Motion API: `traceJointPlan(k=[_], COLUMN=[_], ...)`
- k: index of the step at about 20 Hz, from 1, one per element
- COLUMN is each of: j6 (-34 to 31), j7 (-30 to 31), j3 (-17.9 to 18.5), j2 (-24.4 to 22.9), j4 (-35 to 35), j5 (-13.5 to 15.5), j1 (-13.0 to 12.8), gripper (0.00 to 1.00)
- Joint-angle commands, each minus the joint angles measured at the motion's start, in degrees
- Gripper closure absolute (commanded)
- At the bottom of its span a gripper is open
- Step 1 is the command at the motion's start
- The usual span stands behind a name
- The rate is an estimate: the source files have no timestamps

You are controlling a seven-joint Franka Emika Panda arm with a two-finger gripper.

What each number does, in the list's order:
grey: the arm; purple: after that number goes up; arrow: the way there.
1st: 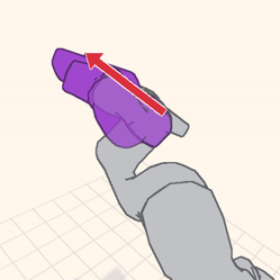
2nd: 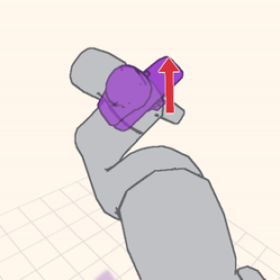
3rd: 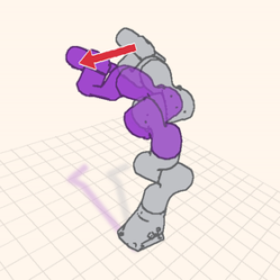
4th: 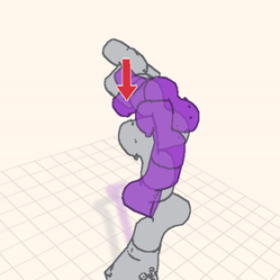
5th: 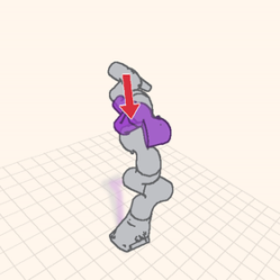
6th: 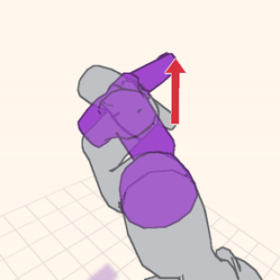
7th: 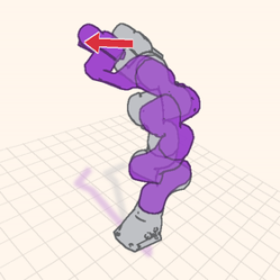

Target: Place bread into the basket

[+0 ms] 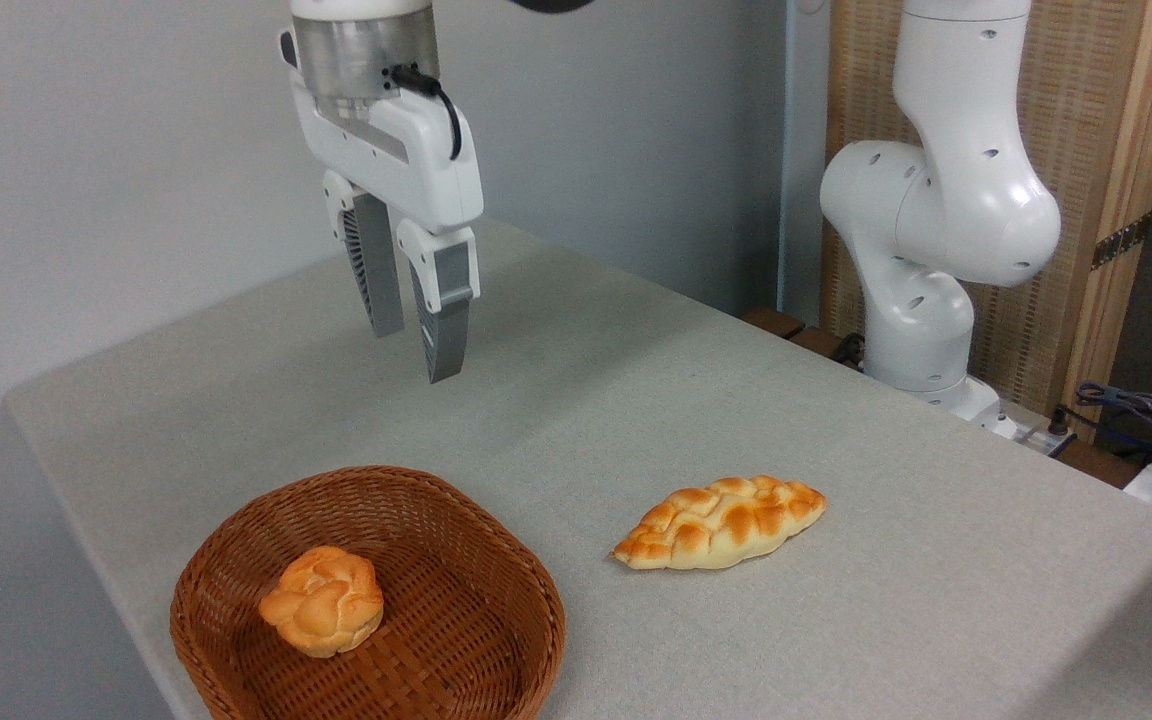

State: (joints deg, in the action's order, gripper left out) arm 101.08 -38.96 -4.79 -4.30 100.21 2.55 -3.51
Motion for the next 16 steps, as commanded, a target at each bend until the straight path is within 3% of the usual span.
traceJointPlan(k=[1, 7, 9, 16], j6=[-3.0, -4.67, -4.67, -7.03], j7=[0.29, -0.15, -0.15, -0.94], j3=[0.4, 4.53, 5.93, 6.29], j2=[2.89, 2.89, 2.98, 3.15], j4=[-4.76, -6.17, -6.61, -6.79], j5=[-0.44, 0.17, 1.66, 1.32], j1=[0.26, -0.53, -0.62, -0.71], gripper=[0.0, 0.0, 0.0, 0.0])
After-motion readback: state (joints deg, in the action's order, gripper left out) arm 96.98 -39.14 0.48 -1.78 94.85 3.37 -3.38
